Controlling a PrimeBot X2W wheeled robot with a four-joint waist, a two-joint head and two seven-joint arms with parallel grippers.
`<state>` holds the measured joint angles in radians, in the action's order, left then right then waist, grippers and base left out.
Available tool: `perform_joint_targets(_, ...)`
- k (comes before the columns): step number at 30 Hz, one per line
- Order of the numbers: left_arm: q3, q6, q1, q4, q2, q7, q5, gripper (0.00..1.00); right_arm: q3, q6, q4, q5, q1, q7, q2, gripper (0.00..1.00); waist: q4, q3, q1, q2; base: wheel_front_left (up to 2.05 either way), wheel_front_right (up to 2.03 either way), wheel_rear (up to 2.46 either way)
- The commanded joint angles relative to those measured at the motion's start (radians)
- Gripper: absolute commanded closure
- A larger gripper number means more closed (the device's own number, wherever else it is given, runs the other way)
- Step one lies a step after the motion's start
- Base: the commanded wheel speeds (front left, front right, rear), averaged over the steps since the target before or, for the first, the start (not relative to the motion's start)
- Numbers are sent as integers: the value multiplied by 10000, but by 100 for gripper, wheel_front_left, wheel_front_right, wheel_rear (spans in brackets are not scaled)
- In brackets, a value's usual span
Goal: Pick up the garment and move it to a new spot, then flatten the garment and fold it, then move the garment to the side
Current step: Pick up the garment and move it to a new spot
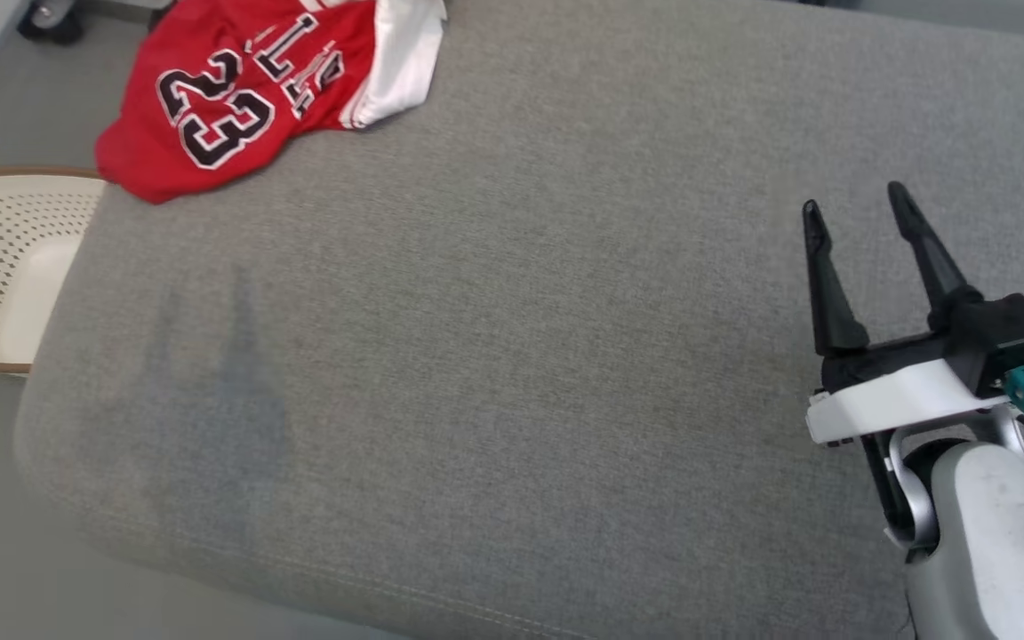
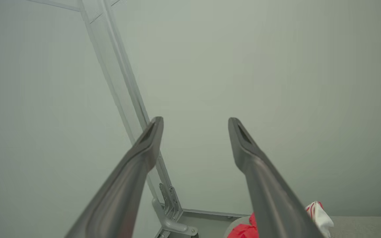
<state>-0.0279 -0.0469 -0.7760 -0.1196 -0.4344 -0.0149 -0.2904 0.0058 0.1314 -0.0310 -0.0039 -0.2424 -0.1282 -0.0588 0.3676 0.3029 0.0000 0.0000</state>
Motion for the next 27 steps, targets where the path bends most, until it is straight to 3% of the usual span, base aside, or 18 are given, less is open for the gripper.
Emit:
perform_joint_targets(1, 72, -57, -799, -332, -156, -302, 9, 0, -118, -15, -266, -55, -240, 89, -97, 0, -1703, 2120, 0, 0, 0, 0, 0)
perform_joint_targets(6, 674, -378, -2779, -2073, -200, -1624, -133, 0, -494, -15, -970, -50, -422, 280, -120, 0, -2157, 3036, 0, 0, 0, 0, 0)
perform_joint_targets(14, 1629, -786, -3610, -4194, 241, -3129, -1310, 0, -772, -15, -2123, -210, -590, 427, -213, 0, -2699, 3911, 0, 0, 0, 0, 0)
perform_joint_targets(26, 2156, -833, -3717, -5753, 37, -3549, -2137, 0, -944, -15, -3280, -302, -384, 721, -290, 0, -2991, 4306, 0, 0, 0, 0, 0)
perform_joint_targets(27, 2146, -801, -3741, -5888, -18, -3428, -2087, 37, -944, -15, -3285, -298, -383, 709, -281, 0, -2986, 4281, 0, 0, 0, 0, 0)
